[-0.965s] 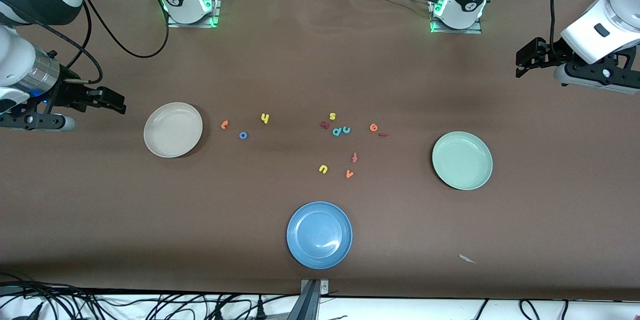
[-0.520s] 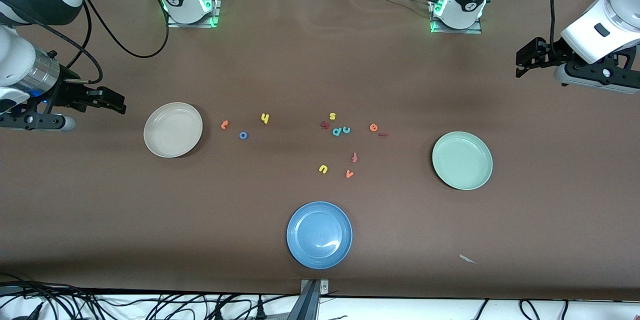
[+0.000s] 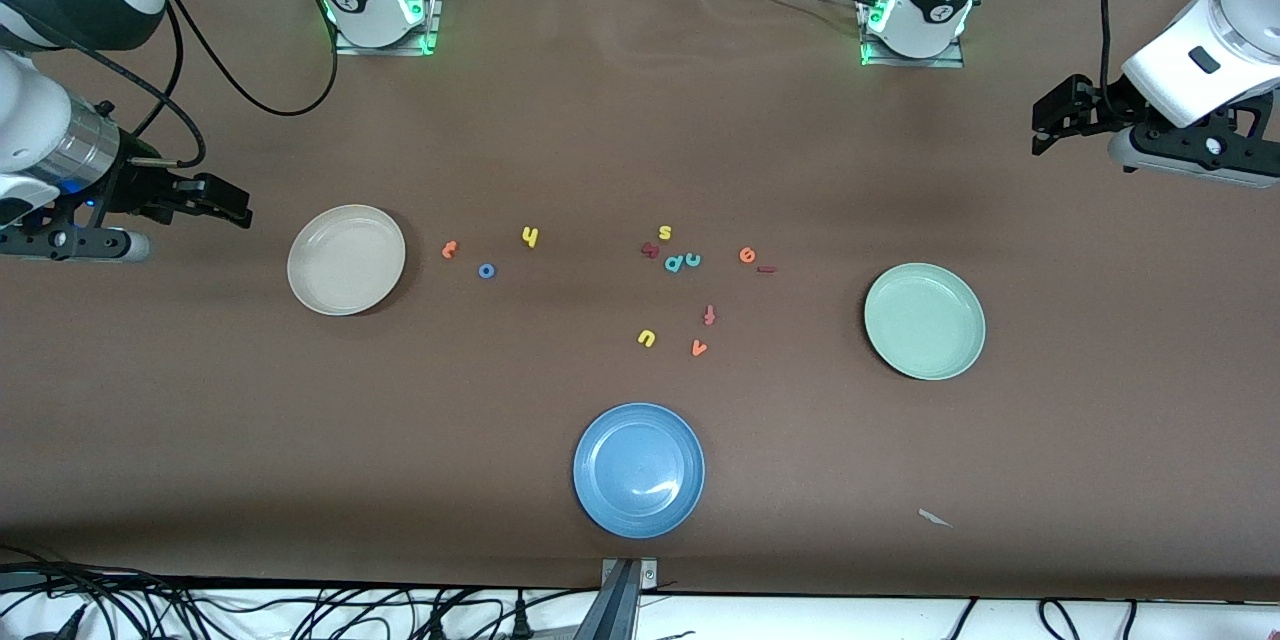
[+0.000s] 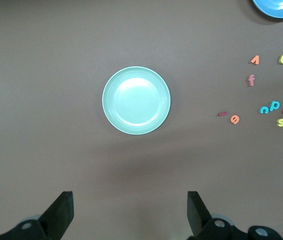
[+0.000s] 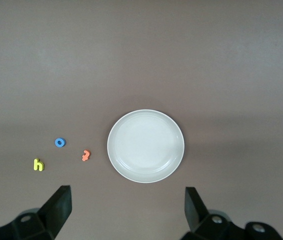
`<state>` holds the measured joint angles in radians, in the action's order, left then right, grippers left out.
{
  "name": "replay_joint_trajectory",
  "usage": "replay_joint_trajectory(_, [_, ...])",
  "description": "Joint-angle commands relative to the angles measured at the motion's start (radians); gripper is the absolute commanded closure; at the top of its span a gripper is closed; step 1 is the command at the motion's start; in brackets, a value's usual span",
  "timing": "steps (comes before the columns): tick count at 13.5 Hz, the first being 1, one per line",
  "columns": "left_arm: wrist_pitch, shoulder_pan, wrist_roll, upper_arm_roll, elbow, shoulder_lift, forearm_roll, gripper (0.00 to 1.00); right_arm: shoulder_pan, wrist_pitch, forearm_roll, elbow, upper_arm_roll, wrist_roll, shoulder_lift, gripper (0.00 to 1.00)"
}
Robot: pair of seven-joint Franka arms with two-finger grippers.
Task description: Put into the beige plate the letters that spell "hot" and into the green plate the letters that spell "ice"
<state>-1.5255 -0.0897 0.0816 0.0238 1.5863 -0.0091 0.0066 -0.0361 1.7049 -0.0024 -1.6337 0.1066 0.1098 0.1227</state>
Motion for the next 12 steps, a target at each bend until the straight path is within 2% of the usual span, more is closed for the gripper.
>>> replay_joint_trajectory(1, [-0.007, -0.004, 0.02, -0.005, 0.02, -0.025, 0.023, 0.0, -0.004, -0.014, -0.011, 0.014, 0.005, -0.007, 0.005, 0.0])
replay_joint_trajectory(12, [0.004, -0.002, 0.021, -0.004, 0.02, -0.026, 0.019, 0.0, -0.004, -0.016, -0.011, 0.014, 0.005, -0.007, 0.005, 0.0])
